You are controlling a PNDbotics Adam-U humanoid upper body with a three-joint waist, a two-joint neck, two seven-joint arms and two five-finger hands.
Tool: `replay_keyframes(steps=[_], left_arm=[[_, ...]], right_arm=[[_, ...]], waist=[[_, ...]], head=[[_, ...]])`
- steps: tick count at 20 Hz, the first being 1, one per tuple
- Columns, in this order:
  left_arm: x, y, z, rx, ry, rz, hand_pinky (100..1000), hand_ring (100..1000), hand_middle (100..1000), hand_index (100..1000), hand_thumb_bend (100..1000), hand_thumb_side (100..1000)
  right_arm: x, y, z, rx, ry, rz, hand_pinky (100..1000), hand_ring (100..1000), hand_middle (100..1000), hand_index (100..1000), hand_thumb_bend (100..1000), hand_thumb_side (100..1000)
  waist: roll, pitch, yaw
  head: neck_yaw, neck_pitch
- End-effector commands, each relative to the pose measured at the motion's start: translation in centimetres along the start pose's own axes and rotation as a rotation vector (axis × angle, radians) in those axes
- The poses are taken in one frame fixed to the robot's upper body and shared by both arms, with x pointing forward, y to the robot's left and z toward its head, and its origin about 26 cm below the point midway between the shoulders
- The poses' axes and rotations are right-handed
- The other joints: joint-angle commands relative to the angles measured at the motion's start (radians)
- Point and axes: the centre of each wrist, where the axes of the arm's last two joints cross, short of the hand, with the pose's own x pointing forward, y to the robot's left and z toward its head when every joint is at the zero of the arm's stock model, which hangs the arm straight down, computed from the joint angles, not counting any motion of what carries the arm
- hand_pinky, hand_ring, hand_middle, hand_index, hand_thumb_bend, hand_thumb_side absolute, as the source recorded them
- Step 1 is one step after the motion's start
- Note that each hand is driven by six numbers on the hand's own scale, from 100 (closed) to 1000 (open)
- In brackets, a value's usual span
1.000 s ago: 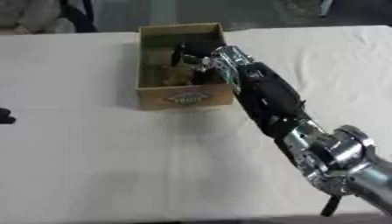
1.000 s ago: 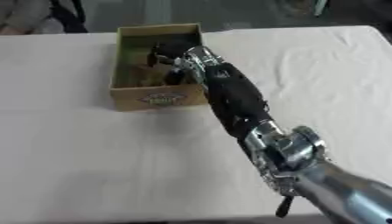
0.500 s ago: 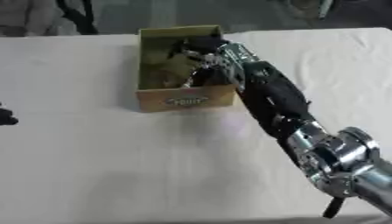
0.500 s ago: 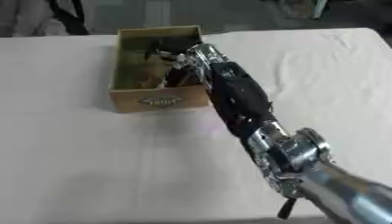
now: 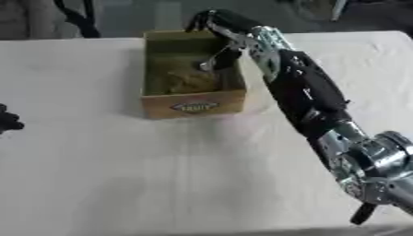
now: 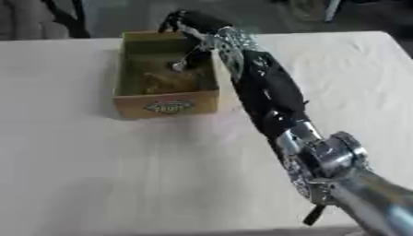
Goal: Pick up objects on the table and place them in the box.
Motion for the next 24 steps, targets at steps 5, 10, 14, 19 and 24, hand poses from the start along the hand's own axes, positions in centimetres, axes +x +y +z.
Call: replay_keyframes(steps=[5, 10, 14, 19, 24], left_arm=[[0.8, 1.0, -0.1, 0.029, -0.027, -0.032, 529, 512, 494, 601, 422, 427], [0.8, 1.2, 0.0, 0.043, -0.031, -0.036, 529, 513, 494, 601, 421, 429], [0.8, 1.4, 0.1, 0.056, -0.031, -0.039, 529, 512, 494, 600, 420, 431], [0.8, 1.6, 0.1, 0.068, -0.036, -0.043, 529, 512, 494, 600, 420, 432], [0.8, 1.6, 0.1, 0.072, -0.038, -0.041, 530, 512, 494, 601, 413, 438]], right_arm=[[-2.4, -3.8, 3.5, -0.246, 0.086, -0.009, 639, 702, 726, 792, 410, 100], [-3.9, -4.0, 6.8, -0.400, 0.194, -0.054, 593, 666, 691, 768, 353, 100], [-5.1, -2.9, 9.7, -0.526, 0.332, -0.133, 558, 629, 658, 734, 311, 112], [-5.6, -1.0, 12.4, -0.624, 0.452, -0.202, 550, 623, 654, 735, 248, 163], [-4.9, 0.6, 14.1, -0.650, 0.510, -0.274, 543, 618, 646, 731, 161, 231]], waist=[[-0.001, -0.017, -0.030], [0.000, -0.012, -0.067], [-0.002, -0.009, -0.081], [-0.005, -0.003, -0.094], [-0.008, 0.002, -0.105]], head=[[0.029, -0.010], [0.045, -0.013], [0.055, -0.016], [0.066, -0.020], [0.072, -0.025]])
